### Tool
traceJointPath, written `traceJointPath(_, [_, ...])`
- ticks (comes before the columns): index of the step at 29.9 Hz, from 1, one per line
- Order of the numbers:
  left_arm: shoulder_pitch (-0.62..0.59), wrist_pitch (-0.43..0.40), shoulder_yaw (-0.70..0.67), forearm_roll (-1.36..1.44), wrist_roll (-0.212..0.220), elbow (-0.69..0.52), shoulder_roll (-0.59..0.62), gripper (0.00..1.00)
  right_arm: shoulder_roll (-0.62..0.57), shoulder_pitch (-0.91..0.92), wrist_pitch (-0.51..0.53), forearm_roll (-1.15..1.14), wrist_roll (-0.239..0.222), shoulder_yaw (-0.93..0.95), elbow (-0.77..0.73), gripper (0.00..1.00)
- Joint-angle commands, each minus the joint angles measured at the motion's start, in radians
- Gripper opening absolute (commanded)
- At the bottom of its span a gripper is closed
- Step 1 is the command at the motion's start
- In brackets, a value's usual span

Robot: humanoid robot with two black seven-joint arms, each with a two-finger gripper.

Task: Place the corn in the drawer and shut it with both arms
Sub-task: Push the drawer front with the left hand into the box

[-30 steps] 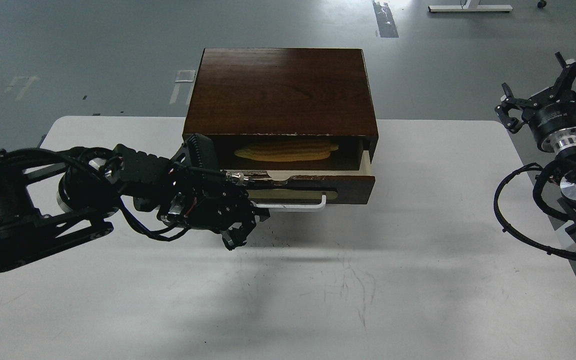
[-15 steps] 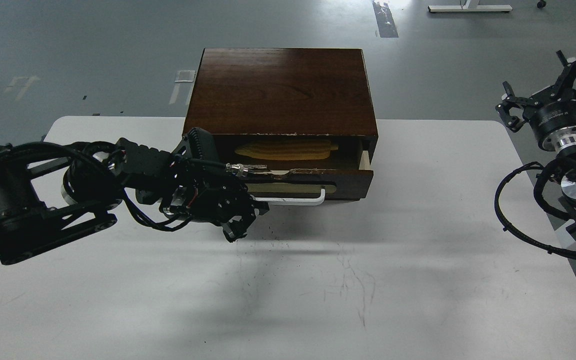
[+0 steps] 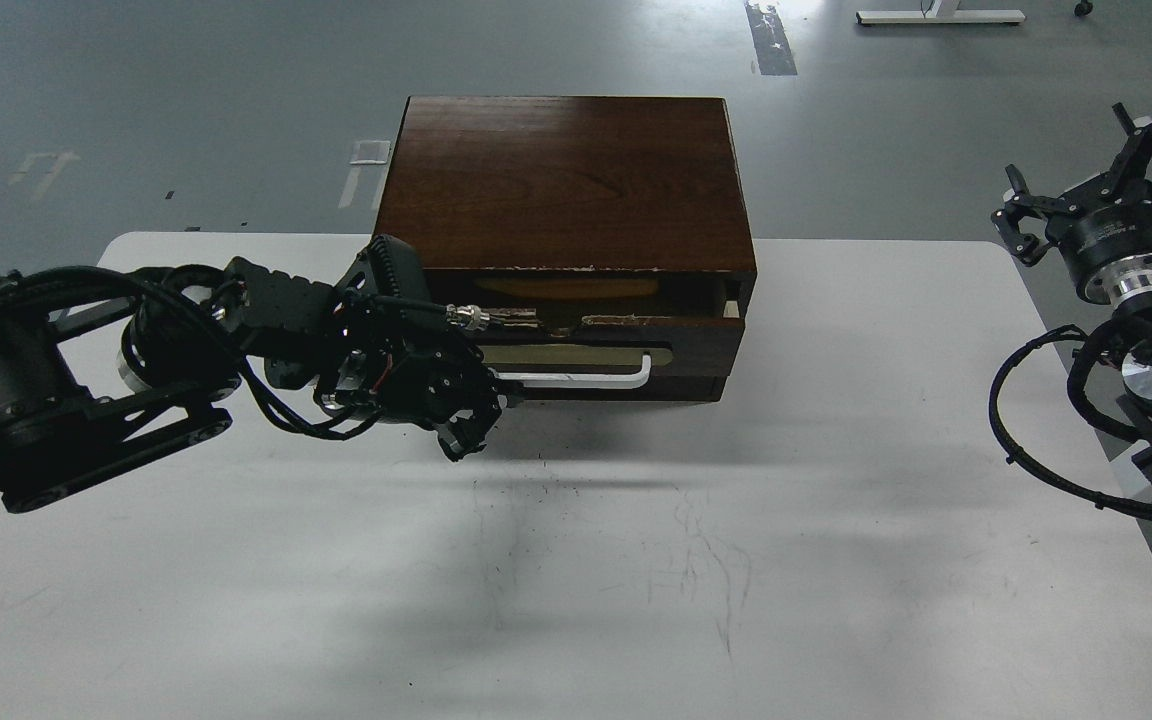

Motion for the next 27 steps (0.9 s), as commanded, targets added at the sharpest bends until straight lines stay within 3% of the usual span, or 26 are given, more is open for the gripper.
traceJointPath(1, [0.0,0.0,0.0,0.0,0.0,0.009,-0.005,0.0,0.0,0.0,0.0,0.0,0.0,0.0,0.001,1.0])
traceJointPath(27, [-0.017,0.0,-0.002,0.0,0.013,0.087,-0.028,0.0,-0.009,-0.009,0.0,-0.001,0.0,-0.002,-0.001,1.0])
